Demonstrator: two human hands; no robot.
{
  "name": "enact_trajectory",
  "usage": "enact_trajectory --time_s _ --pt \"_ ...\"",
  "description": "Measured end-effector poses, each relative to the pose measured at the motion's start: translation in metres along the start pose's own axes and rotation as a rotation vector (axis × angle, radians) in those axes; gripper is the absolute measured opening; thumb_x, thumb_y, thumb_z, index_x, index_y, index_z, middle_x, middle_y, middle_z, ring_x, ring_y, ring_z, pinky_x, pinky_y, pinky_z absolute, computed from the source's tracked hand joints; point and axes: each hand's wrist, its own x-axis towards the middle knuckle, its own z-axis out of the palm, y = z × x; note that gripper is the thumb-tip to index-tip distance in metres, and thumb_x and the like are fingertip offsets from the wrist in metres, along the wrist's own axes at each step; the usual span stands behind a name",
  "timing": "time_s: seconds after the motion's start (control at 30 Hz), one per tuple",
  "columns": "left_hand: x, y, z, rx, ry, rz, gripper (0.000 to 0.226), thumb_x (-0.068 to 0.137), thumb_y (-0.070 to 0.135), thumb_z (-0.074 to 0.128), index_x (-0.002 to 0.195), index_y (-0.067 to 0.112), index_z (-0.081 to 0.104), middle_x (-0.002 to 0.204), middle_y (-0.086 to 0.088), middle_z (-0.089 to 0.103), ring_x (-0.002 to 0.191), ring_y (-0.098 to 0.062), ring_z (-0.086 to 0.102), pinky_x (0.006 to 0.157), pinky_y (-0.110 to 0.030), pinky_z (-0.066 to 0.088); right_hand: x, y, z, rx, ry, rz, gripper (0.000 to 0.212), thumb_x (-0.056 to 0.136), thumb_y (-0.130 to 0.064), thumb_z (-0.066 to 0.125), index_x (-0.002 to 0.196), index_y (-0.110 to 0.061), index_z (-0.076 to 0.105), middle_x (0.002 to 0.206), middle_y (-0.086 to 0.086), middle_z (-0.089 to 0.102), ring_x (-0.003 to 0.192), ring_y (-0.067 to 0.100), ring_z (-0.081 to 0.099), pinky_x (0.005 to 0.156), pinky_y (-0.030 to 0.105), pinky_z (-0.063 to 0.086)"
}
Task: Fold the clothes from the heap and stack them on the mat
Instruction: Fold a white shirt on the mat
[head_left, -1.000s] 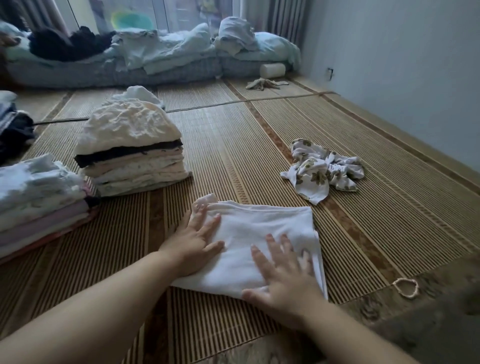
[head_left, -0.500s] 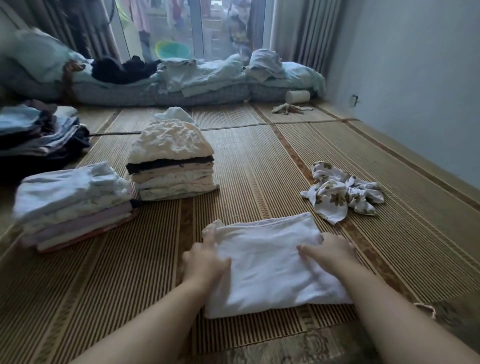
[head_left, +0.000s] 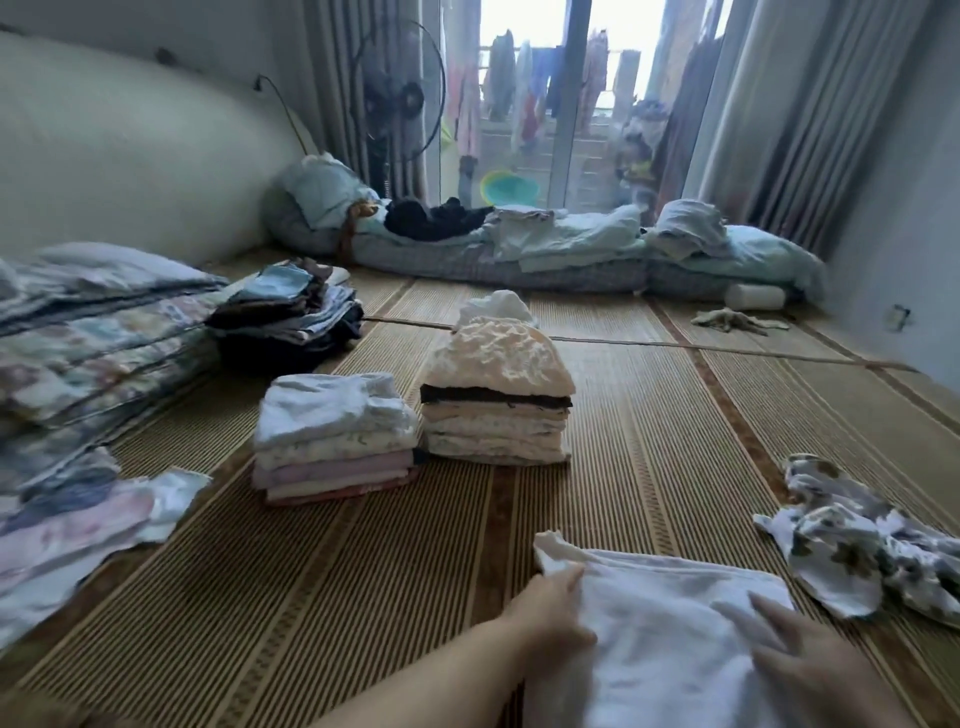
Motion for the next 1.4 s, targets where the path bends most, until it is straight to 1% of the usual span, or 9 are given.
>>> enact_trajectory --time_s 0.4,0.6,0.77,0.87,0.93,1.1,1.2,1.3,1.4 --pt "-0.012 -0.022 -0.004 -0.021 0.183 0.005 0.066 0.083 0.022 0.062 0.144 0.031 0.038 0.155 -0.009 0.014 0.136 -0.026 0.033 0.107 -0.03 0.033 -0.042 -0.057 -0.013 -0.293 0.049 -0.053 0.065 0.087 -0.019 0.064 0.146 -0.017 0.036 0.142 0.004 0.051 0.126 0.018 0.051 0.099 0.027 0.038" --pt "-0.023 -0.028 -0.011 -0.099 0.339 0.198 0.046 0.082 0.013 0.058 0.127 0.015 0.06 0.128 -0.006 0.059 0.118 -0.017 0.055 0.096 -0.024 0.046 -0.052 -0.144 0.005 -0.512 -0.026 -0.231 0.056 0.088 -0.025 0.062 0.139 -0.013 0.041 0.13 0.012 0.058 0.115 0.027 0.057 0.09 0.031 0.044" --pt "-0.031 -0.039 -0.011 -0.355 0.346 0.127 0.033 0.094 0.022 0.051 0.126 0.023 0.058 0.115 0.014 0.062 0.104 -0.002 0.057 0.07 -0.013 0.041 -0.057 -0.182 0.055 0.109 -0.344 -0.188 0.055 0.095 -0.025 0.056 0.144 -0.027 0.033 0.126 0.01 0.059 0.091 0.023 0.069 0.07 0.034 0.06" --pt "-0.031 -0.043 -0.016 -0.437 0.345 0.085 0.03 0.096 0.029 0.049 0.125 0.025 0.058 0.097 0.024 0.057 0.098 0.002 0.055 0.071 -0.015 0.039 -0.053 -0.164 0.035 0.461 -0.118 -0.132 0.037 0.094 -0.017 0.057 0.131 -0.021 0.052 0.114 0.011 0.064 0.066 0.017 0.07 0.057 0.028 0.055" --pt "-0.03 -0.043 -0.018 -0.407 0.337 0.084 0.034 0.097 0.03 0.049 0.129 0.022 0.056 0.107 0.019 0.06 0.106 -0.004 0.055 0.074 -0.016 0.04 -0.049 -0.136 0.023 0.268 0.101 -0.124 0.024 0.093 -0.016 0.058 0.117 -0.016 0.062 0.106 0.006 0.067 0.068 0.014 0.07 0.066 0.034 0.059" --pt "-0.018 -0.024 -0.011 -0.023 0.324 0.224 0.044 0.09 0.029 0.057 0.133 0.022 0.055 0.137 0.005 0.051 0.127 -0.012 0.046 0.104 -0.032 0.041 -0.064 -0.079 0.051 -0.102 0.002 -0.129 0.027 0.088 -0.029 0.066 0.115 -0.025 0.066 0.108 -0.01 0.067 0.091 0.002 0.063 0.083 0.025 0.054" --pt "-0.004 -0.004 -0.005 0.243 0.301 0.339 0.047 0.089 0.031 0.058 0.135 0.023 0.053 0.147 0.004 0.042 0.139 -0.017 0.031 0.114 -0.034 0.023 -0.074 -0.063 0.085 -0.283 -0.022 -0.177 0.064 0.09 -0.048 0.055 0.147 -0.025 0.034 0.155 -0.002 0.026 0.141 0.014 0.024 0.115 0.031 0.02" --pt "0.02 0.012 -0.001 0.536 0.176 0.334 0.054 0.092 0.043 0.046 0.144 0.031 0.038 0.158 0.002 0.022 0.147 -0.022 0.012 0.116 -0.046 0.016 -0.082 -0.062 0.112 -0.436 -0.071 -0.115 0.07 0.093 -0.064 0.023 0.15 -0.039 -0.008 0.154 -0.007 -0.032 0.143 0.021 -0.025 0.116 0.043 -0.007" --pt "0.045 0.022 -0.003 0.734 0.014 0.24 0.062 0.095 0.052 0.039 0.151 0.034 0.018 0.162 -0.001 0.003 0.148 -0.025 -0.005 0.114 -0.057 0.003 -0.086 -0.068 0.113 -0.414 -0.069 -0.074 0.07 0.089 -0.069 0.023 0.147 -0.047 -0.011 0.152 -0.006 -0.037 0.144 0.026 -0.019 0.116 0.048 -0.003"
